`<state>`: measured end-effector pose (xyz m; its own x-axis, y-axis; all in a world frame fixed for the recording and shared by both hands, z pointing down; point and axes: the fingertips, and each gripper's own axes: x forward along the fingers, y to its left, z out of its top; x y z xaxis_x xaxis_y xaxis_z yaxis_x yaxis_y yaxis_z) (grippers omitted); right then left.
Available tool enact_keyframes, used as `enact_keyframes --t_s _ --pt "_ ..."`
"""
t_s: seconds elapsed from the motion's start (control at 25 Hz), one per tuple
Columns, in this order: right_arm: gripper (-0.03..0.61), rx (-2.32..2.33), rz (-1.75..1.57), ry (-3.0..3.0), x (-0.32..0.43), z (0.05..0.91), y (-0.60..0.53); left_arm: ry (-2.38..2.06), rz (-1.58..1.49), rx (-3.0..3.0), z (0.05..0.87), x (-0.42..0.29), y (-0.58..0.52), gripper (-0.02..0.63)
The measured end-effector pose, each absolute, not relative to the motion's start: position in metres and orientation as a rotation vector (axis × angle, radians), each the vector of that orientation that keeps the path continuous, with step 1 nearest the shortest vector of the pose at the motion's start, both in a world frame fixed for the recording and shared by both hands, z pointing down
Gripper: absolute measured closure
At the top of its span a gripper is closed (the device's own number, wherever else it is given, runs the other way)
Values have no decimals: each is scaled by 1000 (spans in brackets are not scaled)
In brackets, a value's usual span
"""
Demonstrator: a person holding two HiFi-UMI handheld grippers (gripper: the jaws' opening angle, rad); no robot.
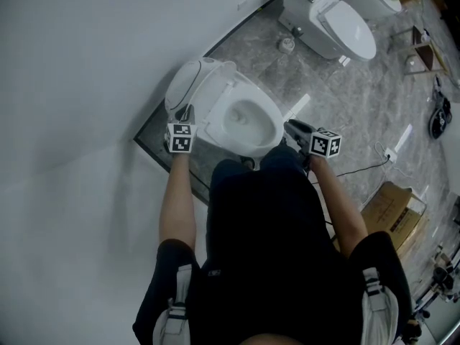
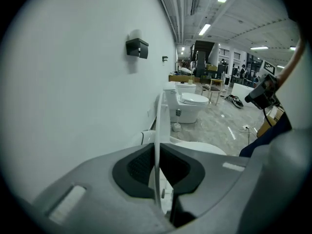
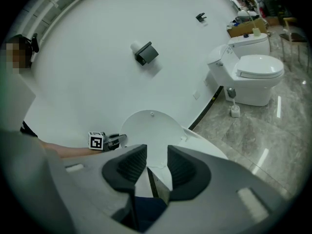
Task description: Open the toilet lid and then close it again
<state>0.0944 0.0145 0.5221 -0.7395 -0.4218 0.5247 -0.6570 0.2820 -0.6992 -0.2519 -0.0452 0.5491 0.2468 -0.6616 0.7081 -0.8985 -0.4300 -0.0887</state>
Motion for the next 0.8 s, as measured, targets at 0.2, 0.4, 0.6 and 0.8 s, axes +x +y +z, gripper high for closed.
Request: enact_keyframes --t_s 0.2,0.4,0.6,0.8 --pt "454 1014 1458 -2299 98 526 12 -1443 988 2162 553 -268 -57 581" --pt "454 1026 1470 -2284 100 532 14 -1434 979 2124 560 -282 -65 580" --pt "454 1036 1476 -2279 104 533 13 -1417 964 2106 563 -286 -69 580" --pt "454 1036 1469 -2276 110 530 18 -1423 932 2087 563 -287 -68 580"
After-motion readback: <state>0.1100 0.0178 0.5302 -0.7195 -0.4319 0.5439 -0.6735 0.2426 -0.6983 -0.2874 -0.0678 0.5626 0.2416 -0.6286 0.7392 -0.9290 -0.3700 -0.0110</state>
